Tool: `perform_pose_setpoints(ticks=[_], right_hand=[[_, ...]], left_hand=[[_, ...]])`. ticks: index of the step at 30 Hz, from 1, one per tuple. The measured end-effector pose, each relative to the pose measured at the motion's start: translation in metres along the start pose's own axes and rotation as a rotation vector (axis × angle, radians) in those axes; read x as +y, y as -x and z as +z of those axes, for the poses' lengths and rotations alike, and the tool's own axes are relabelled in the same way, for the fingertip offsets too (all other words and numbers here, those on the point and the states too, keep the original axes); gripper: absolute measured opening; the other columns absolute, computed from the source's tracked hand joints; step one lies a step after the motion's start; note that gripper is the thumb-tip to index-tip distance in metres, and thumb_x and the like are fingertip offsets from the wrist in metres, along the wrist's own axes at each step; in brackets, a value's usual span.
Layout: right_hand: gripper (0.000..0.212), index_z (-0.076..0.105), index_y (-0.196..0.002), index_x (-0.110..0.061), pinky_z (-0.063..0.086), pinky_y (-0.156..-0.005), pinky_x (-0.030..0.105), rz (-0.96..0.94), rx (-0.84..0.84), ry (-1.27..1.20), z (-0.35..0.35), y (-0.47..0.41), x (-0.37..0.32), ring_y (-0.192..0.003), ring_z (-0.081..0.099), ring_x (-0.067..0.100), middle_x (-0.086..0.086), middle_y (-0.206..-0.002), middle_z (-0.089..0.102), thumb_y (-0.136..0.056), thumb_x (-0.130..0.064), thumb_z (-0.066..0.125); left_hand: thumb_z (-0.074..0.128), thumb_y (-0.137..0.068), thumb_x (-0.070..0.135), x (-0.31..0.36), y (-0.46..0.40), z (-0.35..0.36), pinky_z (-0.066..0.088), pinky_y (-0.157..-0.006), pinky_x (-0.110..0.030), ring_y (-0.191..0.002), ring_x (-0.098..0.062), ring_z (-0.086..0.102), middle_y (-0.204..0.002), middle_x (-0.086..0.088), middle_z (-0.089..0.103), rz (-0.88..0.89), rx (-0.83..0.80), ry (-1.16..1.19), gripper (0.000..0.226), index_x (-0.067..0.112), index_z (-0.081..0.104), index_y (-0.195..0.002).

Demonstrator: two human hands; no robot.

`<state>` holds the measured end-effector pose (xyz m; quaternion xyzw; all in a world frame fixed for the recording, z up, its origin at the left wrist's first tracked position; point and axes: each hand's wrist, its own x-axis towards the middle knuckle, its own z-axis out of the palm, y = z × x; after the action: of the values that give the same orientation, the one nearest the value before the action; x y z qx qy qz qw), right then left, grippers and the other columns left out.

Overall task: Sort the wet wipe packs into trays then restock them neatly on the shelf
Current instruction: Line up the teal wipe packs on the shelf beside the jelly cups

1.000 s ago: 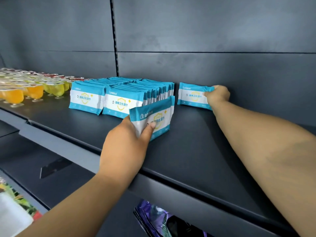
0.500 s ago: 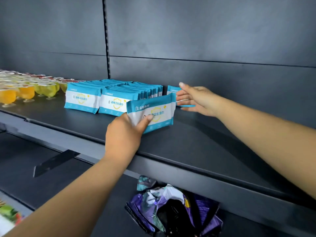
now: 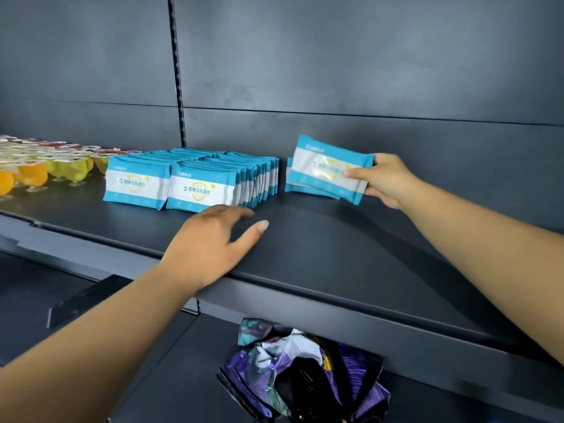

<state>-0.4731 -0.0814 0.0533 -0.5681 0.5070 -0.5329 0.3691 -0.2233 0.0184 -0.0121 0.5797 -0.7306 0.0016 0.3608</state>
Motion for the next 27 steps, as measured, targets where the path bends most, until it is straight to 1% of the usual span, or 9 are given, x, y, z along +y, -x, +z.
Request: perform_pose_setpoints(ticks=[2,3,5,8,11,14,17,21,27], right_hand=[[0.031,0.060,-0.109,-0.005,0.051,-0.085,0.033,0.015,0.108,0.020,0.000,-0.026,0.010,-0.093,0.062,0.017,0.006,-0.106,0.063,-0.080,0.000,0.068],[0.030,0.061,-0.106,-0.005,0.052,-0.087,0.034,0.023,0.143,0.034,0.002,-0.038,0.015,-0.094,0.062,0.018,0.006,-0.108,0.064,-0.078,-0.001,0.070],[0.019,0.063,-0.088,-0.011,0.052,-0.088,0.035,0.034,0.179,0.087,0.008,-0.062,0.024,-0.094,0.064,0.020,0.006,-0.109,0.065,-0.075,-0.003,0.074],[0.024,0.057,-0.070,-0.019,0.053,-0.088,0.038,0.048,0.203,0.151,0.020,-0.095,0.037,-0.092,0.066,0.022,0.008,-0.109,0.068,-0.071,-0.005,0.077],[0.021,0.066,-0.085,-0.010,0.053,-0.089,0.042,0.042,0.188,0.192,0.031,-0.113,0.050,-0.094,0.066,0.026,0.011,-0.107,0.068,-0.069,-0.004,0.078],[0.032,0.066,-0.100,-0.007,0.052,-0.090,0.040,0.040,0.207,0.254,0.039,-0.118,0.059,-0.095,0.066,0.026,0.011,-0.108,0.067,-0.070,-0.006,0.078],[0.038,0.064,-0.110,-0.007,0.050,-0.092,0.034,0.016,0.266,0.354,0.041,-0.116,0.059,-0.101,0.063,0.024,0.009,-0.116,0.065,-0.074,-0.012,0.076],[0.049,0.052,-0.121,-0.007,0.044,-0.090,0.029,0.010,0.342,0.461,0.040,-0.116,0.060,-0.111,0.057,0.024,0.008,-0.126,0.057,-0.078,-0.019,0.073],[0.073,0.033,-0.133,-0.007,0.046,-0.096,0.040,0.124,0.348,0.444,0.042,-0.111,0.059,-0.119,0.051,0.030,0.013,-0.137,0.044,-0.077,-0.025,0.075]], left_hand=[[0.040,-0.090,0.053,-0.003,-0.002,0.001,0.037,-0.079,-0.027,-0.093,-0.020,0.053,-0.109,-0.003,0.064,-0.112,0.033,0.063,0.040,0.024,0.062,-0.108],[0.042,-0.091,0.047,-0.005,-0.004,0.003,0.037,-0.076,-0.027,-0.090,-0.022,0.054,-0.105,-0.005,0.065,-0.128,0.060,0.055,0.033,0.024,0.063,-0.104],[0.045,-0.091,0.042,-0.010,-0.006,0.006,0.041,-0.078,-0.029,-0.094,-0.023,0.057,-0.104,-0.004,0.067,-0.129,0.065,0.012,0.027,0.026,0.064,-0.101],[0.042,-0.087,0.050,-0.011,-0.006,0.008,0.039,-0.076,-0.027,-0.088,-0.015,0.056,-0.090,0.013,0.064,-0.141,0.048,0.065,0.026,0.034,0.062,-0.092],[0.039,-0.082,0.056,-0.010,-0.005,0.007,0.034,-0.068,-0.025,-0.081,-0.008,0.052,-0.075,0.028,0.054,-0.150,0.060,0.099,0.024,0.039,0.054,-0.075],[0.038,-0.081,0.058,-0.012,-0.005,0.008,0.039,-0.064,-0.020,-0.076,-0.010,0.054,-0.072,0.022,0.058,-0.147,0.070,0.096,0.029,0.038,0.054,-0.068],[0.039,-0.080,0.068,-0.015,-0.005,0.010,0.044,-0.074,-0.030,-0.082,-0.013,0.058,-0.079,0.012,0.066,-0.161,0.085,0.101,0.044,0.031,0.060,-0.073],[0.036,-0.078,0.066,-0.014,-0.005,0.009,0.046,-0.079,-0.033,-0.084,-0.015,0.060,-0.082,0.008,0.069,-0.162,0.091,0.097,0.049,0.026,0.063,-0.078],[0.030,-0.075,0.064,-0.015,-0.005,0.009,0.047,-0.080,-0.036,-0.082,-0.017,0.061,-0.080,0.003,0.069,-0.170,0.067,0.081,0.052,0.025,0.063,-0.078]])
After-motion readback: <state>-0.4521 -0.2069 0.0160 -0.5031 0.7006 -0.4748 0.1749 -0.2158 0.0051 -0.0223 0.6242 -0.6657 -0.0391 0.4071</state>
